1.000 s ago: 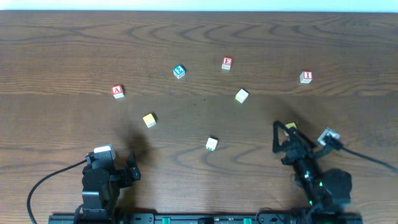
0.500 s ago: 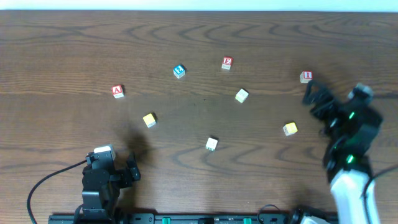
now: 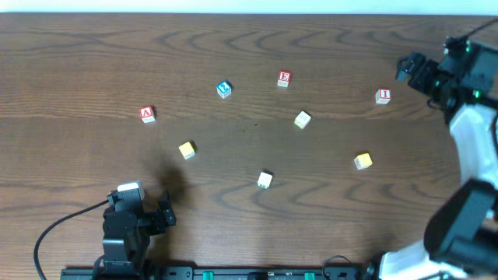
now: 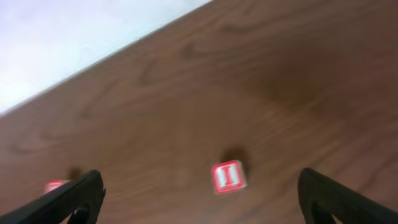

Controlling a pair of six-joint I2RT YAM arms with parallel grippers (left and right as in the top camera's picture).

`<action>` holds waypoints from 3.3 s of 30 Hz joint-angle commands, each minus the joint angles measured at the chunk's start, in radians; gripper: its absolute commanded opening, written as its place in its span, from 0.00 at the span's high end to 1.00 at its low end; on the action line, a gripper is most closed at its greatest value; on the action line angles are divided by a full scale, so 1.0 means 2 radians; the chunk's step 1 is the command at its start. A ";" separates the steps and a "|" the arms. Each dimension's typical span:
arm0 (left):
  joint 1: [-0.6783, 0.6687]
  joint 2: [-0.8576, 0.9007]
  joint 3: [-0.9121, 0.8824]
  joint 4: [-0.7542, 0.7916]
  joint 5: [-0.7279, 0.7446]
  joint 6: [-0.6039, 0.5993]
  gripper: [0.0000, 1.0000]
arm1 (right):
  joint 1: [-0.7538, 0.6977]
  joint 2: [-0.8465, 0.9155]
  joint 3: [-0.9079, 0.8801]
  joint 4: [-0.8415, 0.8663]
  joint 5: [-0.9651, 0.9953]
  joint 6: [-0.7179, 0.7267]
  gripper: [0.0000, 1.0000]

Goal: Spell out Ai2
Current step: 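Move right gripper to the red I block at far right, then close right gripper on the red I block and lift, then carry red I block left and place it near center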

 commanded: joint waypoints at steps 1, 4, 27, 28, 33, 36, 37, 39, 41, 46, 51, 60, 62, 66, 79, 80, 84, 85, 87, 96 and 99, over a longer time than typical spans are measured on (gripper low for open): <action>-0.002 -0.001 -0.006 -0.012 -0.009 0.001 0.05 | 0.009 0.052 0.071 -0.041 0.036 -0.078 0.02; -0.002 -0.001 -0.006 -0.012 -0.009 0.001 0.05 | 0.020 0.092 0.115 -0.072 0.074 -0.099 0.02; -0.002 -0.001 -0.006 -0.012 -0.009 0.001 0.05 | 0.059 0.222 0.139 -0.097 0.107 -0.121 0.12; -0.002 -0.001 -0.006 -0.012 -0.009 0.001 0.05 | 0.060 0.225 0.139 -0.098 0.107 -0.121 0.12; -0.002 -0.001 -0.006 -0.012 -0.009 0.001 0.05 | 0.067 0.234 0.139 -0.102 0.117 -0.121 0.20; -0.002 -0.001 -0.006 -0.012 -0.009 0.001 0.05 | 0.068 0.238 0.139 -0.106 0.119 -0.121 0.22; -0.002 -0.001 -0.006 -0.012 -0.009 0.001 0.05 | 0.068 0.239 0.139 -0.108 0.119 -0.121 0.23; -0.002 -0.001 -0.006 -0.012 -0.009 0.001 0.05 | 0.068 0.241 0.139 -0.111 0.120 -0.121 0.26; -0.002 -0.001 -0.006 -0.012 -0.009 0.001 0.05 | 0.068 0.242 0.139 -0.112 0.120 -0.121 0.36; -0.002 -0.001 -0.006 -0.012 -0.009 0.001 0.05 | 0.068 0.242 0.139 -0.112 0.120 -0.121 0.48; -0.002 -0.001 -0.006 -0.012 -0.009 0.001 0.05 | 0.068 0.242 0.139 -0.114 0.120 -0.120 0.62; -0.002 -0.001 -0.006 -0.012 -0.009 0.001 0.05 | 0.070 0.241 0.139 -0.133 0.115 -0.097 0.76; -0.002 -0.001 -0.006 -0.012 -0.009 0.001 0.05 | 0.072 0.239 0.140 -0.136 0.114 -0.082 0.80; -0.002 -0.001 -0.006 -0.012 -0.009 0.001 0.05 | 0.077 0.232 0.142 -0.138 0.080 -0.060 0.86; -0.002 -0.001 -0.006 -0.012 -0.009 0.001 0.05 | 0.216 0.111 0.148 -0.175 0.036 -0.021 0.99; -0.002 -0.001 -0.006 -0.012 -0.009 0.001 0.05 | 0.234 0.105 0.148 -0.182 0.052 -0.015 0.99; -0.002 -0.001 -0.006 -0.012 -0.009 0.001 0.05 | 0.323 0.099 0.148 -0.207 0.117 0.023 0.99; -0.002 -0.001 -0.006 -0.012 -0.009 0.001 0.05 | 0.343 0.102 0.148 -0.209 0.125 0.035 0.99; -0.002 -0.001 -0.006 -0.012 -0.009 0.001 0.05 | 0.376 0.108 0.148 -0.209 0.135 0.053 0.99; -0.002 -0.001 -0.006 -0.012 -0.009 0.001 0.05 | 0.447 0.150 0.148 -0.213 0.158 0.138 0.99; -0.002 -0.001 -0.006 -0.012 -0.009 0.001 0.05 | 0.452 0.170 0.148 -0.226 0.158 0.163 0.99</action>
